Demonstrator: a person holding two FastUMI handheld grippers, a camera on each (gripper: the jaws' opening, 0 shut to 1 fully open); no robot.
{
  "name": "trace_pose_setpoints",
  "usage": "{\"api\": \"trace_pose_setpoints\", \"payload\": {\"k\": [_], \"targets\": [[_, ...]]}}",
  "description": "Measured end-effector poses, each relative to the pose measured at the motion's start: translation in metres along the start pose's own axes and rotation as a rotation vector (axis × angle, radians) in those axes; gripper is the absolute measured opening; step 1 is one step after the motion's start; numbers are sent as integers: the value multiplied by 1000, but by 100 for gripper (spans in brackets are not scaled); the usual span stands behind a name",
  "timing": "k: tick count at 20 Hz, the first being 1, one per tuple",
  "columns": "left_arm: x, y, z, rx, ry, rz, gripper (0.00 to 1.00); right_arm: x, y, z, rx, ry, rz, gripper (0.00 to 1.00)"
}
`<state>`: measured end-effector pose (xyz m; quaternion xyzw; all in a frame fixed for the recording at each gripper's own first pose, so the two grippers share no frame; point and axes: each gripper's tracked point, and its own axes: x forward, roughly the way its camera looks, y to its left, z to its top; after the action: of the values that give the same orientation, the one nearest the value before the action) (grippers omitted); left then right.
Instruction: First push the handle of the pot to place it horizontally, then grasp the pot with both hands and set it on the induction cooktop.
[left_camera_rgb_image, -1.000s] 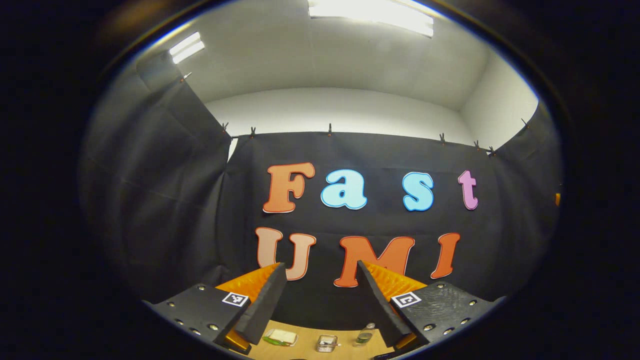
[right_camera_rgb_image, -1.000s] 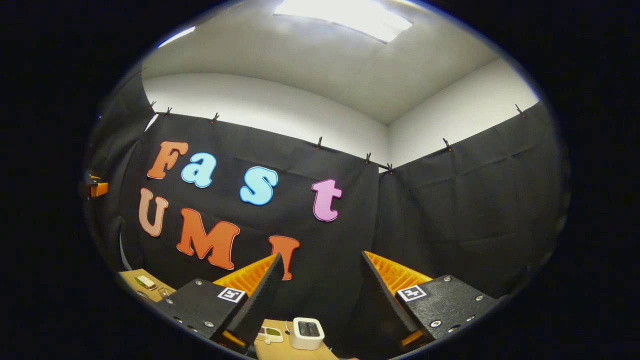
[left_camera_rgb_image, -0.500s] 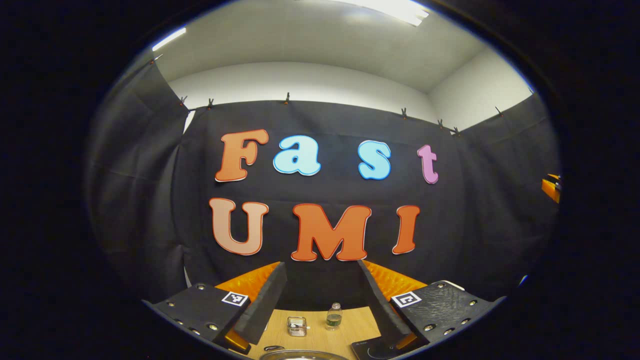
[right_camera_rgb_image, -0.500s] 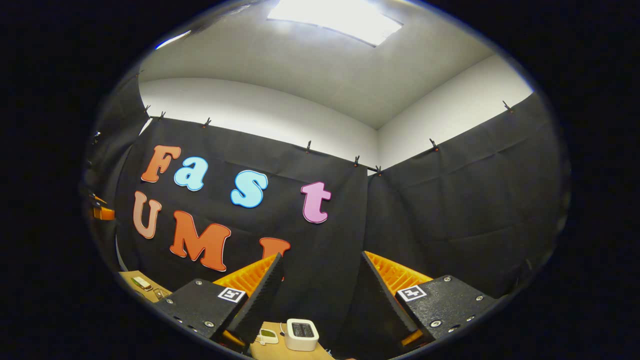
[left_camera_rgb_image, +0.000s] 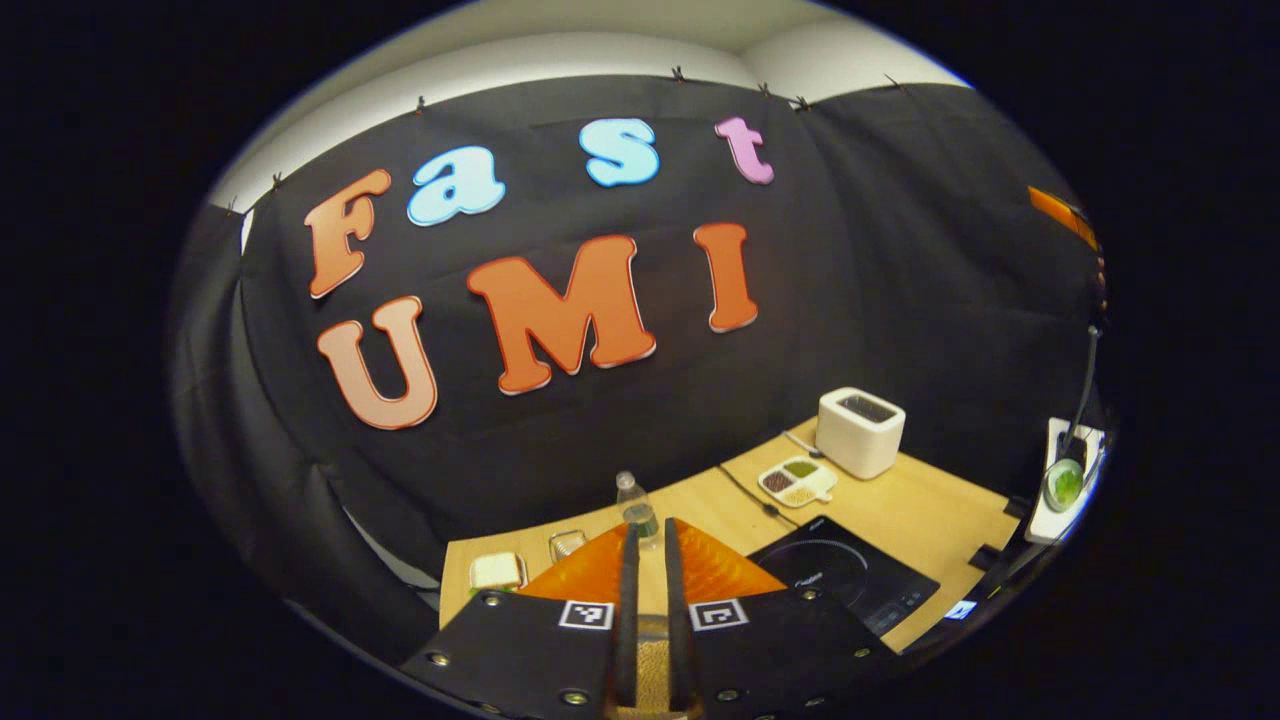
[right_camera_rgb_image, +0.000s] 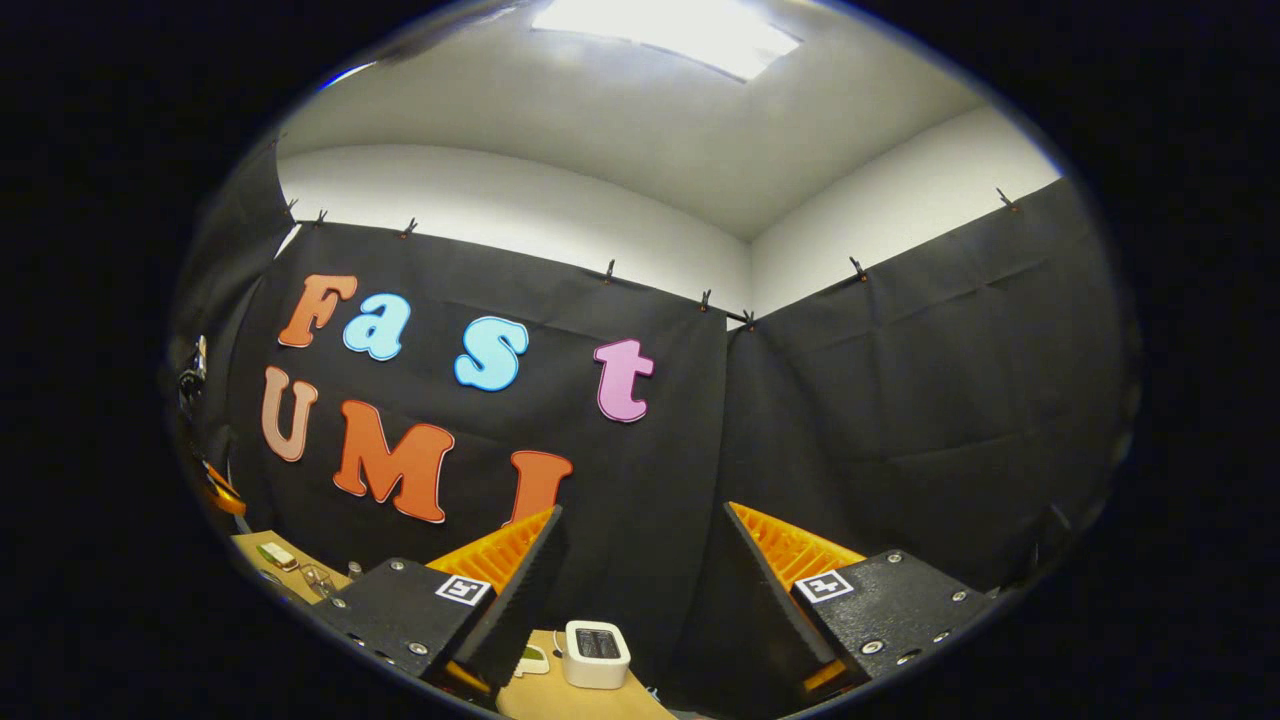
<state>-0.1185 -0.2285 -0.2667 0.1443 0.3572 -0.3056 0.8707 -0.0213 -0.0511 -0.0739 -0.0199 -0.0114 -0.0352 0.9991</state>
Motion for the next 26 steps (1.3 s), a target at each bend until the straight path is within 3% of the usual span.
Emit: {"api": "trace_pose_setpoints", "payload": {"k": [3,8,15,22,26], "targets": [[-1,-16,-42,4,124,-72,2,0,2,-14,-23,19,-13,95],[-6,-43,-140,-7,430,-192,2,-1,11,-42,4,68,0,95],[-36,-67,-256,60,699,-343,2,-3,14,-71,32,123,-14,95],[-63,-76,-327,52,862,-432,2,-15,5,-94,47,191,-57,95],[-64,-87,-363,46,944,-444,2,-23,2,-91,26,193,-69,95]]}}
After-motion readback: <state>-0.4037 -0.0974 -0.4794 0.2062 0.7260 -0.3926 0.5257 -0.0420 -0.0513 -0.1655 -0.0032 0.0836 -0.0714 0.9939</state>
